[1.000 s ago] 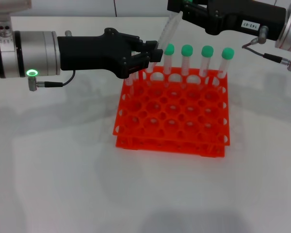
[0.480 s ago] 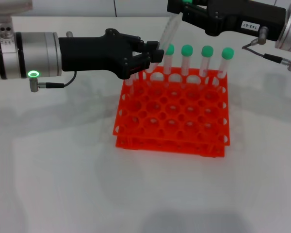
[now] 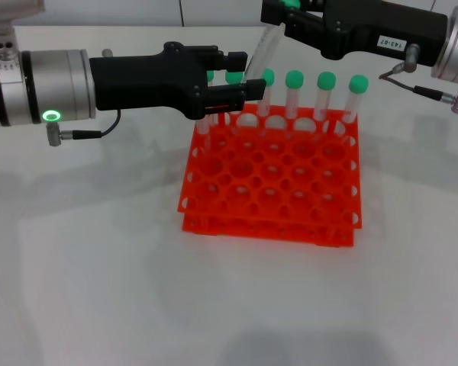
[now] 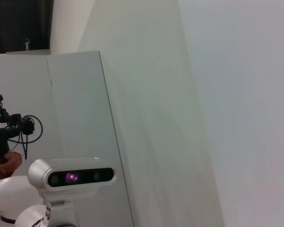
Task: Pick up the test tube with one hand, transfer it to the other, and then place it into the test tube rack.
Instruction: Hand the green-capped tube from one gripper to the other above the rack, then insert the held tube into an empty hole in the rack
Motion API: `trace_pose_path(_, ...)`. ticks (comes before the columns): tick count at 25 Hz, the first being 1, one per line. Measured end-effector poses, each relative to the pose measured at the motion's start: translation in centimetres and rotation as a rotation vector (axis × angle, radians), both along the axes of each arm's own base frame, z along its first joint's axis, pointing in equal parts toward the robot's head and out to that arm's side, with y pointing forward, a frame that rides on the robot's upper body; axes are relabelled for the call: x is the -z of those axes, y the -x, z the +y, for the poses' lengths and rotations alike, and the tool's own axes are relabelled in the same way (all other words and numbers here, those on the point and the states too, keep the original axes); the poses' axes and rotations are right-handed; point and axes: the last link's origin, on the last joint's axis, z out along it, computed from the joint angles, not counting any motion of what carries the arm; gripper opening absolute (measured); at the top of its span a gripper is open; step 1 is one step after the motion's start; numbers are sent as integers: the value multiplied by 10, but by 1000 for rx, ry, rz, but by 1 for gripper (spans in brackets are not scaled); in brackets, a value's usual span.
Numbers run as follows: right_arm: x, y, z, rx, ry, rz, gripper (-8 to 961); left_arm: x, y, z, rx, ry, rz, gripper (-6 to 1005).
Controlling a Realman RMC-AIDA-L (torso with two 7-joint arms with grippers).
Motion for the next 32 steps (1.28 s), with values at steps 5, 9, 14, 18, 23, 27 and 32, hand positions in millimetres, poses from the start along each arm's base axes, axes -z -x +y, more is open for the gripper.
trace_pose_path(5, 0, 0, 0, -2, -1, 0, 266, -5, 1, 0, -42, 28, 4, 628)
trace_pose_path(9, -1, 0, 0, 1, -1, 1, 267, -15, 7, -3, -71, 23, 32, 715)
trace_pose_path(14, -1, -1, -1, 3, 0, 3, 268, -37, 15, -12, -111, -8, 52, 817)
trace_pose_path(18, 0, -1, -2, 1, 2, 2, 269, -55, 21, -19, -166, 2, 94, 888)
trace_pose_path(23, 3, -6, -6, -7, -5, -11, 270, -67, 31, -25, -228, 16, 172, 887)
trace_pose_path(27, 9, -7, -10, -26, -8, -28, 271, -74, 40, -31, -264, 22, 236, 886)
trace_pose_path(32, 21, 0, -13, -68, -18, -47, 272, -87, 59, -45, -309, 20, 320, 886)
